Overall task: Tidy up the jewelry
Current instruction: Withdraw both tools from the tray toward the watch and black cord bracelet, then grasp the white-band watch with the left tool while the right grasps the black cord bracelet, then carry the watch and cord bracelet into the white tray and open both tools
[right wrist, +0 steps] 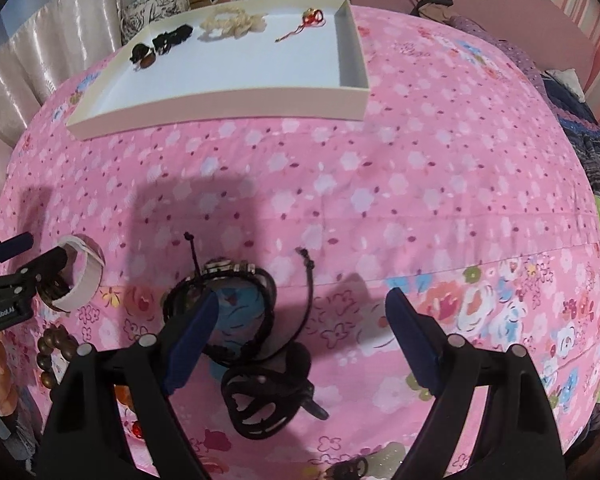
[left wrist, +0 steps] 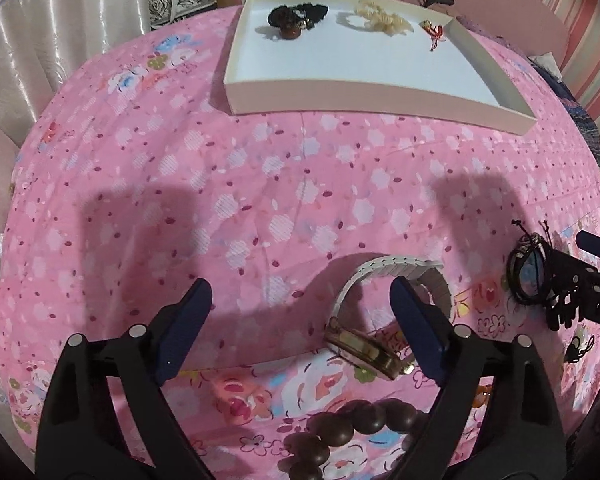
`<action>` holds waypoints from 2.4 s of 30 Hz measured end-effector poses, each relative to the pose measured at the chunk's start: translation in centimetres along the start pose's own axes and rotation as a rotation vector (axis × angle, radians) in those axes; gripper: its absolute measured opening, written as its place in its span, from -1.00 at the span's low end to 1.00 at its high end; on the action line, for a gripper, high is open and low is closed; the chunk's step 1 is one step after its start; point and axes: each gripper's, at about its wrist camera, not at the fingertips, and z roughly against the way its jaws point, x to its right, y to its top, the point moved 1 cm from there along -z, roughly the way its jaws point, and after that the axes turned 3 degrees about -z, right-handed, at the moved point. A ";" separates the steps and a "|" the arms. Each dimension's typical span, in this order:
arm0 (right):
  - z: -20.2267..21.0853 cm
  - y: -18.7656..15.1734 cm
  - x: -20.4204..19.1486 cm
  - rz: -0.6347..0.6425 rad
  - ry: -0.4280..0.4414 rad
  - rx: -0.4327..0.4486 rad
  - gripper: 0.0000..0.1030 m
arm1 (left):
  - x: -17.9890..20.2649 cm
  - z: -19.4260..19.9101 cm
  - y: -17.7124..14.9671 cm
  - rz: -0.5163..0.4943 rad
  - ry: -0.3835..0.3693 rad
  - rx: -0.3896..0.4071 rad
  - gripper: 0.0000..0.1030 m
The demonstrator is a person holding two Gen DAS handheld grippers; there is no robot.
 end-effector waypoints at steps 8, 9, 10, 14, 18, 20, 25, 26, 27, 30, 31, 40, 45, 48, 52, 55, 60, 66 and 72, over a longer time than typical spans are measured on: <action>-1.8 0.0 0.0 -0.011 -0.007 -0.041 0.39 | 0.8 -1.7 0.2 -0.032 0.012 -0.035 0.43; -1.9 0.0 0.0 -0.013 -0.006 -0.037 0.39 | 0.9 -1.7 0.2 -0.036 0.016 -0.031 0.42; -1.8 0.1 0.1 -0.015 -0.007 -0.031 0.36 | 0.9 -1.7 0.2 -0.040 0.016 -0.030 0.40; -1.4 0.3 0.4 -0.028 -0.005 -0.013 -0.07 | 1.0 -1.5 0.3 -0.040 -0.007 -0.025 0.14; -1.3 0.4 0.1 -0.021 0.000 -0.006 -0.45 | 1.4 -1.0 0.3 -0.046 -0.024 -0.012 -0.38; -1.3 0.3 0.0 -0.020 0.004 0.002 -0.64 | 1.6 -0.7 0.0 -0.053 -0.036 -0.009 -0.60; -1.1 0.5 -0.3 -0.028 0.015 0.025 -0.82 | 1.6 -0.5 0.0 -0.062 -0.015 0.000 -0.73; -1.0 0.5 -0.2 -0.029 0.018 0.027 -0.82 | 1.5 -0.4 0.0 -0.061 -0.017 0.001 -0.77; -0.9 0.6 -0.2 -0.033 0.024 0.034 -0.83 | 1.4 -0.2 -0.1 -0.060 -0.019 0.003 -0.84; -0.1 1.0 -0.1 -0.042 0.038 0.063 -0.83 | 1.2 0.3 0.1 -0.056 -0.039 0.024 -0.87; 0.1 1.1 -0.2 -0.043 0.040 0.073 -0.83 | 1.2 0.7 0.1 -0.056 -0.039 0.038 -0.87; 2.8 3.2 0.2 -0.060 0.071 0.153 -0.84 | 1.0 3.4 0.8 -0.053 -0.054 0.146 -0.88; 4.1 5.1 0.3 -0.056 0.075 0.184 -0.84 | 0.8 5.2 1.9 -0.057 -0.041 0.198 -0.89; 4.6 6.5 0.4 -0.058 0.071 0.198 -0.84 | 0.5 5.7 3.0 -0.052 -0.032 0.220 -0.90; 5.2 8.5 0.3 -0.062 0.066 0.215 -0.84 | 0.5 6.2 4.6 -0.052 -0.040 0.245 -0.92; 5.1 9.8 -0.1 -0.064 0.067 0.223 -0.84 | 0.3 6.7 5.9 -0.053 -0.038 0.264 -0.92; 4.2 11.9 -0.9 -0.064 0.064 0.219 -0.84 | 0.2 7.3 8.3 -0.056 -0.045 0.280 -0.92; 3.1 14.6 -1.1 -0.071 0.051 0.217 -0.84 | 0.2 7.2 12.0 -0.061 -0.047 0.291 -0.92; 1.0 17.3 -0.8 -0.090 0.026 0.209 -0.84 | 0.0 5.2 14.9 -0.050 -0.036 0.289 -0.92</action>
